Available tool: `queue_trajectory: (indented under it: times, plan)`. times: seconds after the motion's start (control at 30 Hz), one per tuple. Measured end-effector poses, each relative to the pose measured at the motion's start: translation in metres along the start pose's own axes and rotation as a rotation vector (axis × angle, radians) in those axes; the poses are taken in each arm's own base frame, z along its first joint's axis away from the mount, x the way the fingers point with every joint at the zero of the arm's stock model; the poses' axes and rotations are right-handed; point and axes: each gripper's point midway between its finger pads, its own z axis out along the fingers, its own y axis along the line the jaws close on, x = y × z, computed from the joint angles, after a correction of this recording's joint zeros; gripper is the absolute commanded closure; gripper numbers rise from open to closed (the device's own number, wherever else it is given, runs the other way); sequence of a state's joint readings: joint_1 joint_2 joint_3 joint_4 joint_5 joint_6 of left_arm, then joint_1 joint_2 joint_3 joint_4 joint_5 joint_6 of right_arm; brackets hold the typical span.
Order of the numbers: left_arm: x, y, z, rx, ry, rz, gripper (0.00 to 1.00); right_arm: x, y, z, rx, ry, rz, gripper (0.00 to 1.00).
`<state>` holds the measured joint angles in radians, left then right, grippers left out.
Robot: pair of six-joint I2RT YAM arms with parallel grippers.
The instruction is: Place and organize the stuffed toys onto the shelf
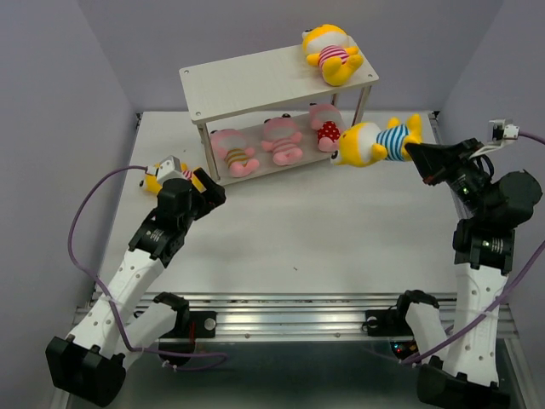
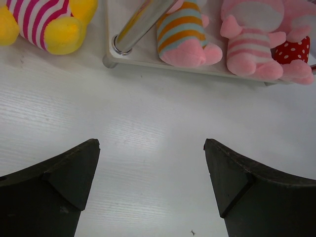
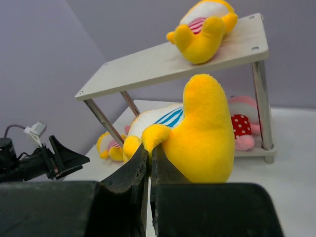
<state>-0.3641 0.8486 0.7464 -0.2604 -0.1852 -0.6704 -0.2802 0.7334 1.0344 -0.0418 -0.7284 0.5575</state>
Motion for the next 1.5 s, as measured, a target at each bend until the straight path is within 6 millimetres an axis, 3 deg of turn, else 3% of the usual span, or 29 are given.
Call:
queue_trajectory:
  times: [0.17,0.4,0.63,0.8,0.87,1.1,1.3,1.5]
  plan:
    - [0.0,0.0,0.0,-0.002,0.0,-0.002,0.01,-0.033,0.024,0.014,-0.118,-0.032,-0.007,0.99]
    - [0.002,0.0,0.004,-0.014,0.013,-0.004,0.01,-0.046,0.033,0.043,-0.199,-0.026,0.023,0.99]
    - [0.003,0.001,0.005,-0.023,0.016,-0.005,0.01,-0.012,0.111,0.122,-0.372,0.091,0.026,0.99]
    - [0.002,0.002,0.005,-0.026,0.013,-0.005,0.01,-0.03,0.12,0.17,-0.354,0.038,-0.006,0.99]
    - [0.001,0.003,0.005,-0.03,0.011,-0.005,0.01,-0.037,0.133,0.19,-0.37,0.011,-0.013,0.99]
    - [0.0,0.006,0.003,-0.041,0.002,-0.004,0.01,-0.033,0.171,0.243,-0.365,-0.058,-0.031,0.99]
    - [-0.004,0.006,0.0,-0.041,-0.017,-0.007,0.01,-0.003,0.172,0.299,-0.195,-0.108,-0.067,0.99]
    - [-0.005,0.008,0.0,-0.049,-0.022,-0.008,0.01,0.032,0.15,0.326,0.062,-0.135,-0.141,0.99]
